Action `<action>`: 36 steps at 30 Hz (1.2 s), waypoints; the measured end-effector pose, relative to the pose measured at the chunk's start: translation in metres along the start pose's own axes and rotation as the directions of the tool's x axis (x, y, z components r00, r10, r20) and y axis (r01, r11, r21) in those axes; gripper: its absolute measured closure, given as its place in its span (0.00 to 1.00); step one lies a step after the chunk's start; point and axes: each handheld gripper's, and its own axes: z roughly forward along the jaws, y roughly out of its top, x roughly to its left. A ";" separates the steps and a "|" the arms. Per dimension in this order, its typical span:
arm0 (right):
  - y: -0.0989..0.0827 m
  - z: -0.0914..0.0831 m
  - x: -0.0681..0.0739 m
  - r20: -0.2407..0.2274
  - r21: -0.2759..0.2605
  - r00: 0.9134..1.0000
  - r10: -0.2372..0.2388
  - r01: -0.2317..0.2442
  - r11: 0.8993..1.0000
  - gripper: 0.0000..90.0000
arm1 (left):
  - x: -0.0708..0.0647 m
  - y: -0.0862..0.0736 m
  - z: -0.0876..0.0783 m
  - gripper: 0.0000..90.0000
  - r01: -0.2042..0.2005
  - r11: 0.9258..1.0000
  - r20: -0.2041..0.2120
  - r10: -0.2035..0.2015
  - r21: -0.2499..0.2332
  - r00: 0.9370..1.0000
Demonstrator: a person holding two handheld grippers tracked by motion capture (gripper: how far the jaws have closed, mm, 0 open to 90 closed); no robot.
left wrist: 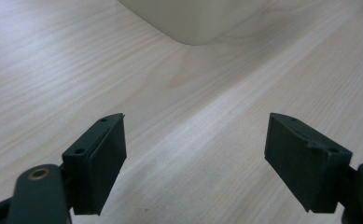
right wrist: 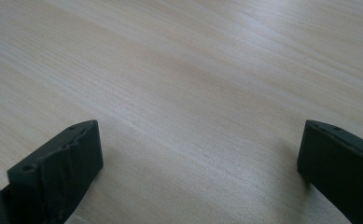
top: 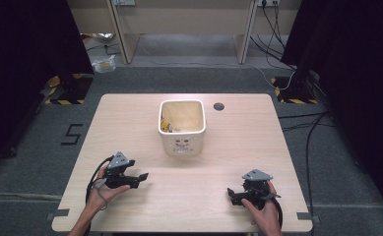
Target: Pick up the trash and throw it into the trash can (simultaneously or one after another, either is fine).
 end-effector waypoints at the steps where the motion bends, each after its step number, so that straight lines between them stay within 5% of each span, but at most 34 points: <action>1: 0.000 0.000 0.000 0.000 0.000 1.000 0.000 0.000 1.000 0.00 | 0.000 0.000 0.000 0.22 0.000 1.000 0.000 0.000 0.000 1.000; 4: 0.000 0.000 0.000 0.001 0.000 1.000 -0.001 0.001 1.000 0.00 | -0.003 -0.002 -0.001 0.22 -0.025 1.000 -0.021 0.025 0.011 0.999; 28: 0.000 0.000 0.000 0.001 -0.001 1.000 -0.001 0.001 1.000 0.01 | -0.009 -0.021 -0.014 0.22 -0.016 1.000 -0.024 0.016 0.011 1.000; 36: 0.000 0.000 0.000 0.000 0.000 1.000 0.000 0.000 1.000 0.01 | -0.011 -0.031 -0.015 0.22 -0.027 0.998 -0.033 0.028 0.052 0.999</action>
